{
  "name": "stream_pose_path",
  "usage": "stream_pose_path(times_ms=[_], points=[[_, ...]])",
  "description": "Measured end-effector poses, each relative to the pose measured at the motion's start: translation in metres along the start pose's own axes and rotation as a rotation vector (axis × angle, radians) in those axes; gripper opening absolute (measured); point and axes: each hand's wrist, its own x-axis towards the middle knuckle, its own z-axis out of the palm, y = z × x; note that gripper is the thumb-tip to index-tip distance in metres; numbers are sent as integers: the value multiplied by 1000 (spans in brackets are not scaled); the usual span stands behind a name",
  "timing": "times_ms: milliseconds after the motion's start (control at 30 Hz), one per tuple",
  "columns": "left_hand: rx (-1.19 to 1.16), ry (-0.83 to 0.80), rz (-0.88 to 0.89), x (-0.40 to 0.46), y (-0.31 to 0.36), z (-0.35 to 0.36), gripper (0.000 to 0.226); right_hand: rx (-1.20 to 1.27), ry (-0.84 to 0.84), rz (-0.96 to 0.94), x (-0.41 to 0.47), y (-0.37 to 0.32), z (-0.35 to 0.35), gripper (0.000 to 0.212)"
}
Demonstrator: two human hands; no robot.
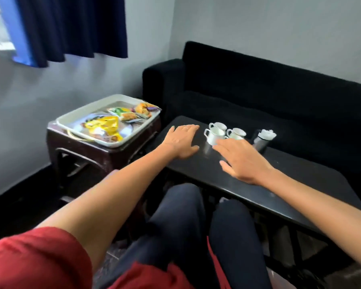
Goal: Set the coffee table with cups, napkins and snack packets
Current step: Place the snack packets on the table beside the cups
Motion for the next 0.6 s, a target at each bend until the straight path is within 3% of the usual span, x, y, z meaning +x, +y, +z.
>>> stream_pose_path(times_ms=[167, 333, 467, 600], points=[[-118, 215, -379, -17, -80, -29, 71, 8, 57, -169, 77, -51, -12, 50], [-384, 440, -764, -33, -132, -44, 66, 52, 89, -261, 150, -104, -21, 49], [-616, 577, -1051, -43, -155, -46, 58, 269, 91, -146, 198, -144, -19, 44], [-876, 610, -1315, -48, -164, -42, 57, 552, -85, 78, 244, -180, -13, 52]])
